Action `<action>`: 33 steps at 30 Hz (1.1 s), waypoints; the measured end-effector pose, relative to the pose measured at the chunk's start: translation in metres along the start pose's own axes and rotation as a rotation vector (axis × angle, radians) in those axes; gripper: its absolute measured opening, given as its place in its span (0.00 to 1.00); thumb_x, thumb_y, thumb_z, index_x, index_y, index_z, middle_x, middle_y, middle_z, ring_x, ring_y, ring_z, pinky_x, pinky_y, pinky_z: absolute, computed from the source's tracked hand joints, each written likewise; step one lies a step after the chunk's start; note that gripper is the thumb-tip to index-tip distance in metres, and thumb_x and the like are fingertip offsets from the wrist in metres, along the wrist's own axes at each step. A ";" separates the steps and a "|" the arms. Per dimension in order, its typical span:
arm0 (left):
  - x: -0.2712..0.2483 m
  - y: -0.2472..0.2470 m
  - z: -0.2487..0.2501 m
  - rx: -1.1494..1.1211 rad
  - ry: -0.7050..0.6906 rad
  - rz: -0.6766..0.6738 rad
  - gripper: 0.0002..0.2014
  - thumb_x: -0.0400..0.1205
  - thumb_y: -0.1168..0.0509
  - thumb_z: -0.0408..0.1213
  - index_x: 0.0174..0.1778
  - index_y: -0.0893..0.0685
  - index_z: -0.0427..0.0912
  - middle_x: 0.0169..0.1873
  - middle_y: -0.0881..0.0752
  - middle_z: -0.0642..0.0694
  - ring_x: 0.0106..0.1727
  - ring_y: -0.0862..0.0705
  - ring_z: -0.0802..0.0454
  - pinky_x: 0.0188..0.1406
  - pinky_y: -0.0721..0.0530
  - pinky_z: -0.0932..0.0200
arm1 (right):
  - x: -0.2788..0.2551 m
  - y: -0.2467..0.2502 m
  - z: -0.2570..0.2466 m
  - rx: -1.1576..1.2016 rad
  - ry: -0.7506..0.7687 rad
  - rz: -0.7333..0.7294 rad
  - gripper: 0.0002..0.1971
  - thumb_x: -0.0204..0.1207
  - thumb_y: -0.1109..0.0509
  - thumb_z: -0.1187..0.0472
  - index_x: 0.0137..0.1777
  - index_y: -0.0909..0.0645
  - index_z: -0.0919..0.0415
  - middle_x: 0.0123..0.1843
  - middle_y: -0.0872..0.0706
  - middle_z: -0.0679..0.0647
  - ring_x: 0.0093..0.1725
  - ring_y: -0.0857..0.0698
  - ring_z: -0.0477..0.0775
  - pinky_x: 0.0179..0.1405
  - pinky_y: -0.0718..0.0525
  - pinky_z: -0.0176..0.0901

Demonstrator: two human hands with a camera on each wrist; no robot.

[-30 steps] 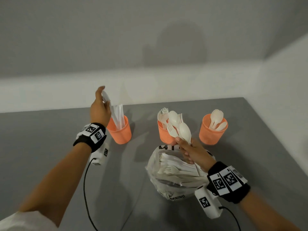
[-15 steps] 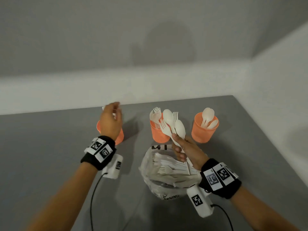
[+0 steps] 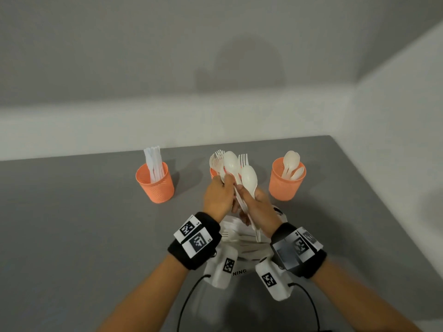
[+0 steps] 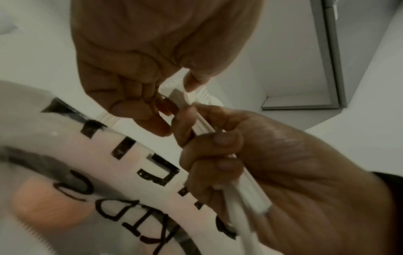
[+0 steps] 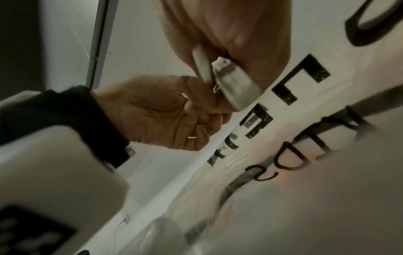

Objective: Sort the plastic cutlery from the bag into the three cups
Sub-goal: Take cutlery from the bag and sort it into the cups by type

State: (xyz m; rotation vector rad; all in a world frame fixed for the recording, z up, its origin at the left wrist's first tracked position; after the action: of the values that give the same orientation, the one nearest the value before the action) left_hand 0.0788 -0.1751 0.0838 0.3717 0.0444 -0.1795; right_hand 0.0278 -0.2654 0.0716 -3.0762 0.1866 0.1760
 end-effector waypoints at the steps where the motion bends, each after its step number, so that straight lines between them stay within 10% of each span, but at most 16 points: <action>1: 0.001 0.003 0.003 -0.036 -0.014 0.047 0.16 0.84 0.51 0.42 0.37 0.25 0.38 0.33 0.17 0.34 0.35 0.18 0.39 0.41 0.19 0.45 | -0.002 0.002 0.000 0.003 -0.005 -0.007 0.14 0.85 0.44 0.54 0.44 0.22 0.62 0.27 0.18 0.56 0.16 0.24 0.48 0.15 0.26 0.35; 4: 0.005 0.016 0.017 -0.235 -0.055 0.166 0.11 0.83 0.52 0.40 0.42 0.28 0.41 0.32 0.19 0.36 0.35 0.18 0.41 0.44 0.16 0.41 | -0.007 0.009 0.004 0.042 -0.044 -0.014 0.14 0.85 0.45 0.55 0.53 0.21 0.62 0.32 0.15 0.57 0.22 0.16 0.48 0.22 0.17 0.38; 8: 0.008 0.024 0.034 -0.320 -0.149 0.206 0.07 0.85 0.52 0.33 0.51 0.28 0.40 0.25 0.28 0.49 0.17 0.27 0.62 0.21 0.23 0.63 | -0.006 0.020 0.004 0.001 -0.038 0.008 0.14 0.85 0.44 0.56 0.58 0.21 0.63 0.32 0.20 0.56 0.19 0.22 0.43 0.18 0.20 0.35; 12: 0.007 0.007 0.045 -0.013 -0.327 0.104 0.01 0.79 0.37 0.33 0.45 0.21 0.41 0.34 0.18 0.46 0.32 0.20 0.56 0.30 0.24 0.71 | -0.009 0.023 -0.004 -0.027 -0.012 -0.032 0.12 0.85 0.44 0.57 0.49 0.20 0.59 0.26 0.31 0.52 0.14 0.36 0.39 0.11 0.38 0.29; 22: 0.006 -0.009 0.050 -0.126 -0.244 0.213 0.07 0.84 0.43 0.38 0.43 0.28 0.38 0.32 0.18 0.47 0.29 0.23 0.49 0.33 0.22 0.52 | -0.020 0.037 -0.008 0.024 -0.004 -0.038 0.12 0.83 0.43 0.50 0.46 0.24 0.56 0.19 0.35 0.43 0.15 0.38 0.39 0.11 0.39 0.29; 27: 0.011 0.006 0.051 -0.476 -0.058 0.346 0.08 0.84 0.46 0.34 0.38 0.31 0.41 0.25 0.23 0.47 0.18 0.26 0.57 0.20 0.29 0.64 | -0.024 0.049 -0.007 0.017 -0.002 -0.005 0.16 0.82 0.43 0.48 0.37 0.30 0.58 0.17 0.36 0.43 0.14 0.39 0.40 0.11 0.41 0.29; 33: 0.001 -0.003 0.046 -0.472 0.053 0.070 0.11 0.83 0.39 0.41 0.35 0.23 0.43 0.19 0.32 0.51 0.12 0.33 0.61 0.14 0.34 0.68 | -0.026 0.061 -0.005 -0.025 0.004 -0.033 0.19 0.82 0.42 0.48 0.32 0.32 0.57 0.17 0.36 0.43 0.14 0.39 0.40 0.11 0.39 0.30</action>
State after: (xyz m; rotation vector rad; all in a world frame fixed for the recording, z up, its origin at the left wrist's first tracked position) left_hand 0.0800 -0.1948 0.1260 -0.0934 0.1230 -0.0850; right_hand -0.0045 -0.3232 0.0771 -3.1022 0.1355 0.1725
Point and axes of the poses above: each hand's wrist, its own x-axis towards the middle knuckle, its own y-axis out of the back of the hand, z = x × y, the point moved 3 cm from there along x, towards the middle knuckle
